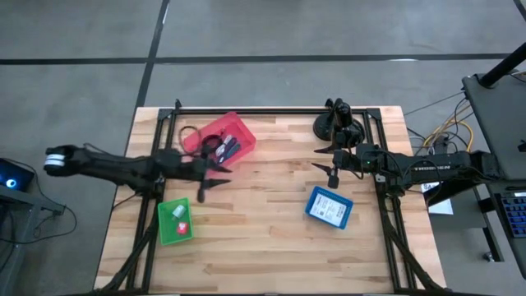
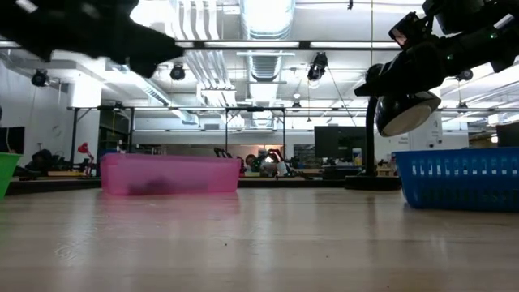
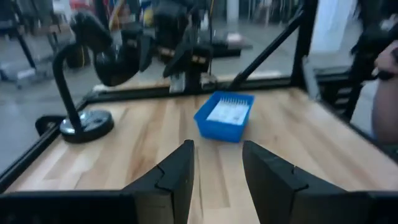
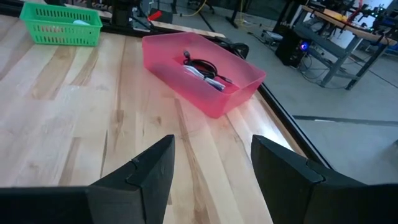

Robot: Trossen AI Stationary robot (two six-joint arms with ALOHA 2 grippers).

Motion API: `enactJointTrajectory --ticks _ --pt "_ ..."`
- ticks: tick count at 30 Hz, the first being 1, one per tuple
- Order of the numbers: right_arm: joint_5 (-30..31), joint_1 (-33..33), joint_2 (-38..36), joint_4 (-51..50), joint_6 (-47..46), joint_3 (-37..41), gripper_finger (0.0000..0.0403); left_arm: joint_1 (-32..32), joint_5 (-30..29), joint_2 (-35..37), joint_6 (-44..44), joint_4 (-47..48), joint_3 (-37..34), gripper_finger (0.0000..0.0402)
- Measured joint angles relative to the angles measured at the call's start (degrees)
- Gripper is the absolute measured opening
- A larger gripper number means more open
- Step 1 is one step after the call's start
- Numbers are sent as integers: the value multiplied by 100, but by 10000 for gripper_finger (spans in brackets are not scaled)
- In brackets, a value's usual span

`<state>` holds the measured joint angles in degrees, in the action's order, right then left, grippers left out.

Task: Pick and place items into bin
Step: Return to Home Position

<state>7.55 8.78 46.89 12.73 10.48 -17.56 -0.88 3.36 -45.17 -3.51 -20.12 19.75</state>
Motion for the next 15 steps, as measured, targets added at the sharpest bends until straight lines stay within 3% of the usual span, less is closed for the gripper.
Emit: enactJointTrajectory --ticks 5,15 --pt "0 2 0 7 -2 0 199 166 -4 1148 157 -491 -885 121" --pt "0 0 0 11 -2 0 199 174 -7 2733 -70 11 -1649 121"
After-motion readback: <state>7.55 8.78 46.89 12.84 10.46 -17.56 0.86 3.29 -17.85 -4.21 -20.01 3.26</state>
